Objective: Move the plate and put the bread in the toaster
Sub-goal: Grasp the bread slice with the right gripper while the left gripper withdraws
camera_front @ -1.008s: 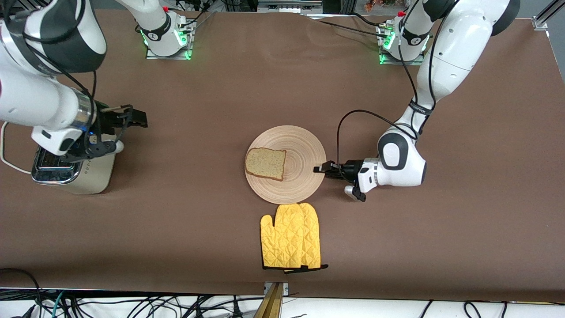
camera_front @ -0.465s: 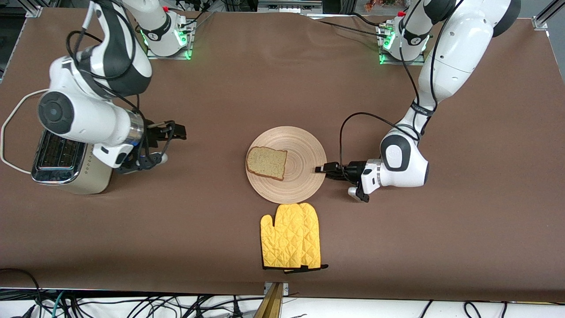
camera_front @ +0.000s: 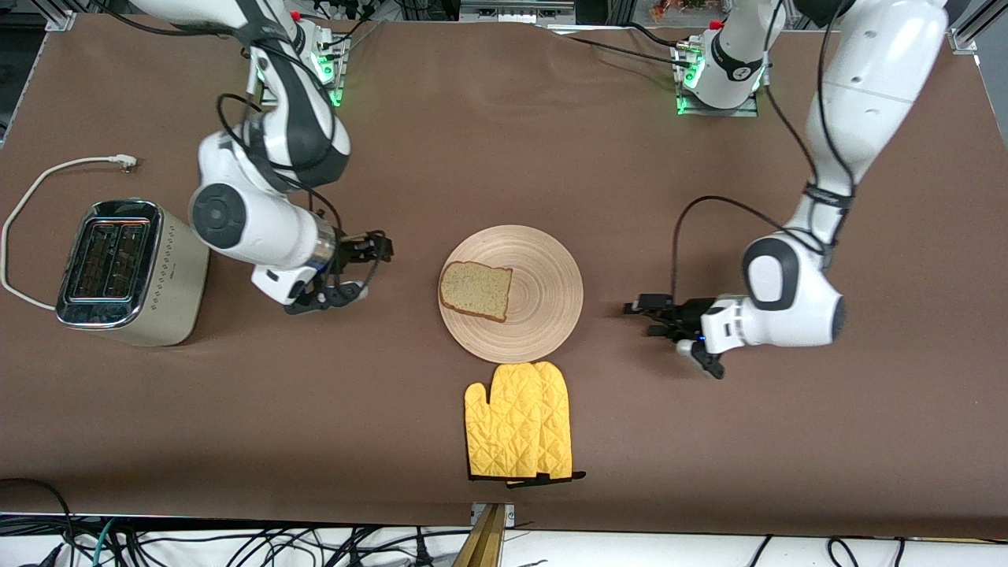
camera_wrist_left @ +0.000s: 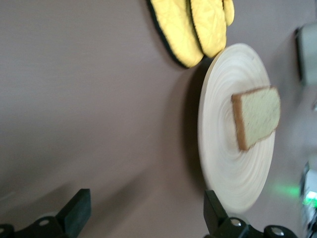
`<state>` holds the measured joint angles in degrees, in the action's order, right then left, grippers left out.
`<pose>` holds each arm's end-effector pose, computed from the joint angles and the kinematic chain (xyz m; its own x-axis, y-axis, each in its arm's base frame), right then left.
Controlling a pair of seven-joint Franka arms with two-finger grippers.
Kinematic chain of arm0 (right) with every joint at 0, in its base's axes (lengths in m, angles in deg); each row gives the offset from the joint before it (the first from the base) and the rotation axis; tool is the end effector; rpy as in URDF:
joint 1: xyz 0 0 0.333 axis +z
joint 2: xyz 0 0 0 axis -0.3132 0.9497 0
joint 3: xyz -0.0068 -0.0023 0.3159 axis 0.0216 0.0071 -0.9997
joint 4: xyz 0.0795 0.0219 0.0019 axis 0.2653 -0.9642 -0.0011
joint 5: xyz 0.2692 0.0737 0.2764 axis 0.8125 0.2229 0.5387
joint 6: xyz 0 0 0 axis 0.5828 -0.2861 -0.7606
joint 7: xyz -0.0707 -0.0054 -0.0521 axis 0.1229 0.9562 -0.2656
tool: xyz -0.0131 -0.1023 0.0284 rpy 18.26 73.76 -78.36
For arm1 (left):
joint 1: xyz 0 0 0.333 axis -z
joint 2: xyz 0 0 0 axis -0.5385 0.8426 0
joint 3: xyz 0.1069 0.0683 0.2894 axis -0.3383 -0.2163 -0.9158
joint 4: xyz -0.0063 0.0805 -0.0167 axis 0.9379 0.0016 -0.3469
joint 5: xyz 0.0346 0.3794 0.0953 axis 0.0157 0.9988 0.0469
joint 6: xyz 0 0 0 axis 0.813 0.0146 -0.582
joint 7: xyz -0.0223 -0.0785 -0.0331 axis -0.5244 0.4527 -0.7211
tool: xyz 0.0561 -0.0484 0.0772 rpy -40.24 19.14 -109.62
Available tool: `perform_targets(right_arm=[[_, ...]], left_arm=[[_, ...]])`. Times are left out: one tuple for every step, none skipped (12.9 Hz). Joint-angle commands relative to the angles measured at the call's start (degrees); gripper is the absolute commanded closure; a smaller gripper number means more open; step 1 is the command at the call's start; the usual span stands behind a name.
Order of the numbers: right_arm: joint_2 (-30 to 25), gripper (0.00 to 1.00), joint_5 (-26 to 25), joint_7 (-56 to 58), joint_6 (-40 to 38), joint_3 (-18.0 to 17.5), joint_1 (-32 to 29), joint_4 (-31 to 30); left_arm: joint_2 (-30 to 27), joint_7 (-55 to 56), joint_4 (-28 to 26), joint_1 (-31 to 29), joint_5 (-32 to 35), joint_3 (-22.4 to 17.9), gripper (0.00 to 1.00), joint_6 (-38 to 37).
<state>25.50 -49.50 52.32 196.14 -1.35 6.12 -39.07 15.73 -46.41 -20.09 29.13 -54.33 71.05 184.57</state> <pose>0.5940 0.2681 0.3400 0.9711 0.1972 -0.1342 0.1688 -0.9657 -0.1975 0.6556 -0.1093 0.2095 0.9244 -0.3704 0.0909 -0.3357 -0.6769 0.6550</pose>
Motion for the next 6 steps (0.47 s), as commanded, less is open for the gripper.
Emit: perform_targets(right_arm=[[2.9,0.00,0.9,-5.1,8.2,-1.0,2.9,-1.6],[4.4,0.00,0.9,-7.0,10.5,-2.3,2.9,-1.6],[5.7,0.00,0.9,-7.9,12.7,-3.0,2.9,-1.5],[6.6,0.00,1.3,-9.1,14.7,-4.0,2.9,-1.5],[7.4,0.00,2.4,-10.2,16.1,-4.5,3.0,-1.4],[7.8,0.00,2.6,-10.4,17.1,-4.5,3.7,-1.2]], left_arm=[[-7.7,-0.5,-1.1,-5.3,13.5,0.2,0.00,-4.6],[-9.1,-1.1,-0.4,-6.4,19.5,0.2,0.00,-5.1],[-11.4,-1.0,0.2,-6.8,24.5,0.1,0.00,-5.2],[-13.8,-1.0,0.3,-7.0,29.7,0.1,0.00,-5.2],[-16.5,-0.5,0.3,-7.0,33.8,0.1,0.00,-5.6],[-18.6,-0.3,0.5,-7.0,37.1,0.1,0.00,-7.1]])
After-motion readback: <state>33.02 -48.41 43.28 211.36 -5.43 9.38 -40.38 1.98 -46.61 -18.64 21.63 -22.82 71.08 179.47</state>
